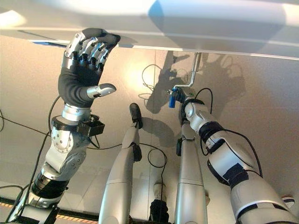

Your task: Raise the hospital bed

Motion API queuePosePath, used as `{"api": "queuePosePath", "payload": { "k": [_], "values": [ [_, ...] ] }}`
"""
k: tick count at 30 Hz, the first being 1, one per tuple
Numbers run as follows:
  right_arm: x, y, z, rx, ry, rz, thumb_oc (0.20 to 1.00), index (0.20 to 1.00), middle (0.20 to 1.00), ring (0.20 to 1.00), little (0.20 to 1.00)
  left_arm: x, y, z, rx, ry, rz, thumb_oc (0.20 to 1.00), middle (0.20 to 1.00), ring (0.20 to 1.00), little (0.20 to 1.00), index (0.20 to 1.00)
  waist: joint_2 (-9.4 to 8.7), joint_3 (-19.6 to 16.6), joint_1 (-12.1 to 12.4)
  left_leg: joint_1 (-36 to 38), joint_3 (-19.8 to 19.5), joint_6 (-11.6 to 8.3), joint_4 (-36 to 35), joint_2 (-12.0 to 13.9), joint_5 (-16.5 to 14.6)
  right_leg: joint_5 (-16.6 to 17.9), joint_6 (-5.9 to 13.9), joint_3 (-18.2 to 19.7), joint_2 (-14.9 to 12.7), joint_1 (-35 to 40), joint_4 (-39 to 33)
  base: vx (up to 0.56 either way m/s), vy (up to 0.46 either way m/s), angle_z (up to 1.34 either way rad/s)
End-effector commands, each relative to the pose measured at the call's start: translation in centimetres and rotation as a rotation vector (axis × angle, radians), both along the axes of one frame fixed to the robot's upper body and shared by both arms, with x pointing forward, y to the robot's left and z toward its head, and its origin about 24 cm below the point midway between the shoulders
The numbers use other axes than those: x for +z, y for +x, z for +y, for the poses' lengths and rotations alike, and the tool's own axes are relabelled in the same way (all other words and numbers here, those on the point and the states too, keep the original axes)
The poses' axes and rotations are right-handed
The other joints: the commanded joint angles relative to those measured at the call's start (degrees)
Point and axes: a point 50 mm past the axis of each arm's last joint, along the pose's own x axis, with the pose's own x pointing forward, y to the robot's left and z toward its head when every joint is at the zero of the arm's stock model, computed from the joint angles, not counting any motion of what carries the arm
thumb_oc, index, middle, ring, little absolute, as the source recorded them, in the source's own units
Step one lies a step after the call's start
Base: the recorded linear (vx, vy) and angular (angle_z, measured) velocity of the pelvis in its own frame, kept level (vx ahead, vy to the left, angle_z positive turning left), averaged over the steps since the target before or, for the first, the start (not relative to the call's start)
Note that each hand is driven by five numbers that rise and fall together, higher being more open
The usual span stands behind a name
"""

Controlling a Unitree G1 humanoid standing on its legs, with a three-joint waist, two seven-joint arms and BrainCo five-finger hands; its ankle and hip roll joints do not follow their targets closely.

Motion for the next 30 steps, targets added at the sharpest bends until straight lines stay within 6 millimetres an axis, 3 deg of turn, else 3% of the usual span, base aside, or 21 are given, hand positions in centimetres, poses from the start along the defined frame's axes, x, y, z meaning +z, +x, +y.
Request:
{"api": "queuePosePath", "payload": {
  "k": [1,4,7,8,9,10,11,12,13,18,22,23,24,30],
  "values": [
    [-3.7,-7.7,17.7,0.696,0.292,0.164,0.2,0.2,0.2,0.2,0.2,1.2,-2.1,-0.3,-0.062,-0.035,-0.12,1.0,1.0,1.0,1.0,1.0,2.43,-0.2,1.0,-0.4,-1.9,2.02,7.2,-4.4,-8.0,3.0,3.67,-2.4,-0.1,2.7,-6.2,0.0,0.0,0.0],
    [-0.5,-8.6,17.5,0.774,0.606,0.114,0.2,0.2,0.2,0.2,0.2,0.9,-2.1,0.1,-0.035,-0.013,-0.119,1.0,1.0,1.0,1.0,1.0,2.05,-0.2,0.6,-0.4,-1.7,2.12,7.3,-4.3,-8.0,3.2,3.73,-2.2,-0.1,2.8,-6.2,0.0,0.0,0.0],
    [3.1,-9.1,13.7,0.813,0.834,-0.027,0.2,0.2,0.2,0.2,0.2,0.7,-2.3,0.9,0.017,0.028,-0.14,1.0,1.0,1.0,1.0,1.0,1.48,-0.2,-0.2,-0.4,-1.4,2.09,7.5,-4.2,-8.0,3.3,3.79,-2.0,-0.1,2.8,-6.1,0.0,0.0,0.0],
    [3.1,-9.1,13.6,0.812,0.834,-0.026,0.2,0.2,0.2,0.2,0.2,0.7,-2.3,0.9,0.016,0.027,-0.14,1.0,1.0,1.0,1.0,1.0,1.54,-0.2,-0.1,-0.3,-1.3,2.09,7.4,-4.2,-8.0,3.2,3.8,-2.0,-0.1,2.8,-6.1,0.0,0.0,0.0],
    [4.7,-9.4,10.4,0.8,0.93,-0.109,0.2,0.2,0.2,0.2,0.2,0.6,-2.5,1.3,0.034,0.058,-0.151,1.0,1.0,1.0,1.0,1.0,1.15,-0.2,-0.8,-0.2,-1.2,2.1,7.5,-4.2,-8.1,3.4,3.96,-1.9,-0.2,2.9,-6.1,0.0,0.02,0.04],
    [5.8,-9.8,8.9,0.809,0.939,-0.177,0.2,0.2,0.2,0.2,0.2,0.6,-2.6,1.6,0.048,0.073,-0.154,1.0,1.0,1.0,1.0,1.0,0.84,-0.2,-1.3,-0.1,-1.2,2.17,7.4,-4.3,-8.1,3.4,4.0,-1.9,-0.2,2.9,-6.2,0.0,0.02,0.07],
    [5.8,-9.8,8.8,0.807,0.939,-0.177,0.2,0.2,0.2,0.2,0.2,0.6,-2.6,1.5,0.046,0.073,-0.154,1.0,1.0,1.0,1.0,1.0,0.89,-0.2,-1.2,-0.1,-1.2,2.17,7.4,-4.3,-8.1,3.4,4.01,-1.9,-0.2,3.0,-6.2,0.0,0.009,0.06],
    [7.2,-10.6,5.8,0.804,1.043,-0.26,0.2,0.2,0.2,0.2,0.2,0.5,-2.8,2.0,0.068,0.095,-0.164,1.0,1.0,1.0,1.0,1.0,0.5,-0.2,-1.9,0.0,-1.2,2.32,7.5,-4.3,-8.3,3.4,4.08,-1.8,-0.2,3.1,-6.2,0.0,0.0,0.0],
    [7.7,-11.1,4.4,0.794,1.073,-0.308,0.2,0.2,0.2,0.2,0.2,0.6,-2.9,2.2,0.078,0.098,-0.169,1.0,1.0,1.0,1.0,1.0,0.38,-0.2,-2.2,0.1,-1.2,2.33,7.6,-4.2,-8.4,3.3,4.1,-1.7,-0.2,3.2,-6.1,0.0,-0.007,0.03],
    [9.6,-13.5,-1.2,0.746,1.171,-0.532,0.2,0.2,0.2,0.2,0.2,0.3,-3.1,3.2,0.119,0.113,-0.165,1.0,1.0,1.0,1.0,1.0,-0.02,-0.2,-3.7,0.5,-1.0,2.24,8.1,-4.1,-9.0,2.9,4.09,-1.5,0.0,3.7,-5.8,0.0,-0.011,0.08],
    [10.0,-14.5,-3.5,0.676,1.24,-0.667,0.2,0.2,0.2,0.2,0.2,0.3,-3.4,3.8,0.126,0.097,-0.165,1.0,1.0,1.0,1.0,1.0,-0.31,-0.2,-4.2,1.1,-0.8,2.23,8.0,-4.0,-9.3,2.7,4.13,-1.2,0.3,4.0,-5.9,0.0,-0.004,0.02],
    [10.0,-14.5,-3.5,0.675,1.24,-0.667,0.2,0.2,0.2,0.2,0.2,0.3,-3.4,3.8,0.125,0.098,-0.165,1.0,1.0,1.0,1.0,1.0,-0.33,-0.2,-4.1,1.1,-0.8,2.23,8.0,-4.0,-9.3,2.7,4.13,-1.2,0.3,4.1,-5.9,0.0,-0.038,0.0],
    [10.3,-14.8,-4.9,0.614,1.239,-0.75,0.2,0.2,0.2,0.2,0.2,0.4,-3.5,4.0,0.129,0.094,-0.174,1.0,1.0,1.0,1.0,1.0,-0.53,-0.2,-4.5,1.3,-0.7,2.18,7.8,-3.9,-9.4,2.6,4.18,-1.1,0.5,4.3,-6.0,0.0,0.0,0.0],
    [9.0,-14.0,-8.7,0.355,1.347,-0.909,0.2,0.2,0.2,0.2,0.2,0.6,-3.6,4.5,0.117,0.06,-0.178,1.0,1.0,1.0,1.0,1.0,-0.99,-0.2,-4.9,2.0,-0.6,2.11,7.5,-3.8,-9.5,2.3,4.11,-0.9,0.7,5.0,-6.3,0.0,-0.019,-0.01]
  ]
}}
